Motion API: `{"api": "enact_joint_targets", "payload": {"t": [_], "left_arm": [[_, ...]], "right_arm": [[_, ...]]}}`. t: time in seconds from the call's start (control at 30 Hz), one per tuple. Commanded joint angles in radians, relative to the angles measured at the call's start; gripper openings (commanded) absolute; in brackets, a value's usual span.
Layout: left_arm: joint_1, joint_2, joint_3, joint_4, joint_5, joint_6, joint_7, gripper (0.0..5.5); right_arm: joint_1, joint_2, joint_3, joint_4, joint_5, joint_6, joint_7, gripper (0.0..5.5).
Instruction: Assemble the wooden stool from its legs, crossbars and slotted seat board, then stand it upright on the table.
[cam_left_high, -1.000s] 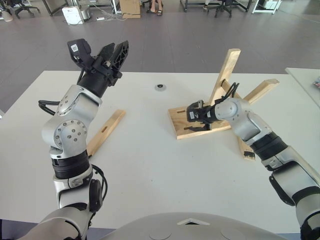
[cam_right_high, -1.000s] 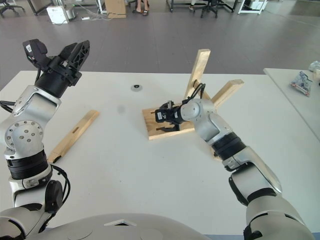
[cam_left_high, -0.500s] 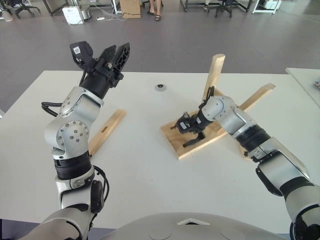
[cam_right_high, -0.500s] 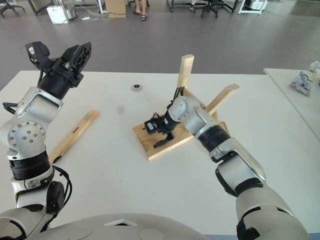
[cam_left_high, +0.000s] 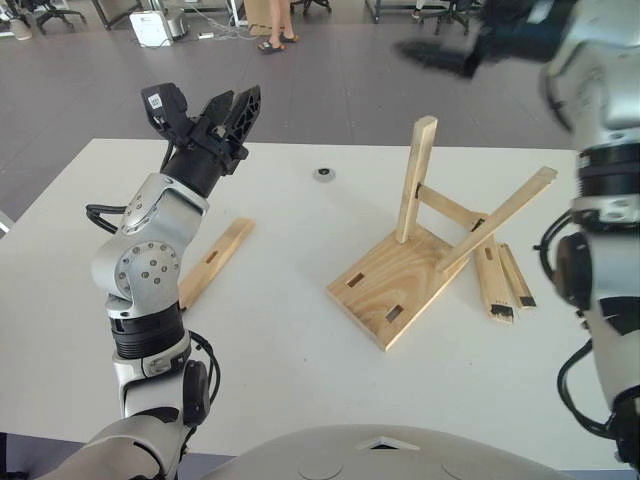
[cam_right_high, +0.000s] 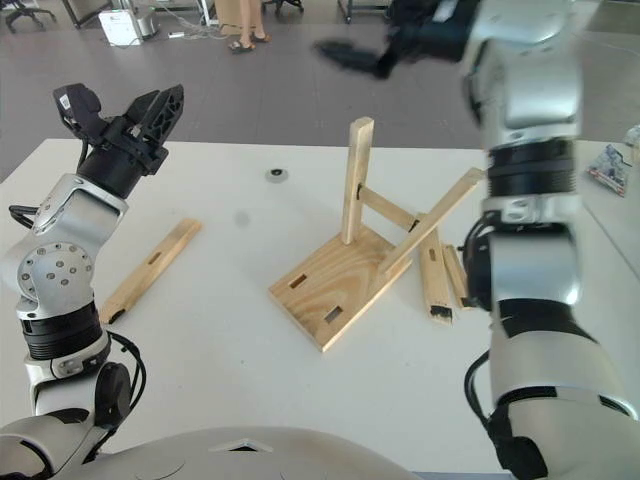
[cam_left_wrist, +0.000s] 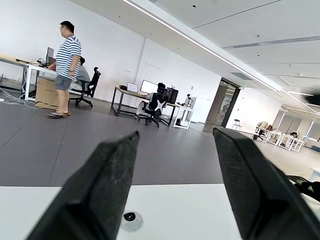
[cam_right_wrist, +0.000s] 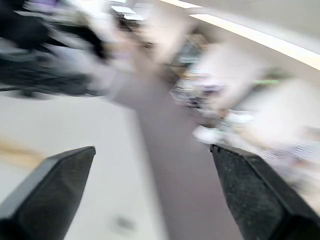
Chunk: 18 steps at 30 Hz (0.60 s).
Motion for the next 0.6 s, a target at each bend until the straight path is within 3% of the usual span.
{"api": "enact_joint_targets", "payload": {"t": [0.03, 0.07, 0.17, 0.33, 0.6], "left_arm": [[0.045, 0.048, 0.007, 0.002, 0.053, -0.017, -0.024, 2.75], [0.063, 0.073, 0.000, 0.013, 0.079, -0.022, -0.044, 2.75], [0.098, 0.146, -0.035, 0.065, 0.174, -0.060, -0.117, 2.75], [0.118, 0.152, -0.031, 0.087, 0.204, -0.081, -0.158, 2.75], [0.107, 0.132, -0.035, 0.086, 0.211, -0.068, -0.156, 2.75]], "right_arm": [[0.053, -0.288, 0.021, 0.202, -0.307, -0.121, -0.394, 4.31], [0.113, -0.355, 0.059, 0.211, -0.392, -0.132, -0.444, 4.31], [0.395, -0.436, 0.110, 0.088, -0.424, -0.120, -0.314, 4.31], [0.867, -0.492, 0.125, -0.325, -0.278, 0.008, -0.026, 4.31], [1.110, -0.396, 0.110, -0.532, -0.225, 0.193, -0.035, 4.31]]}}
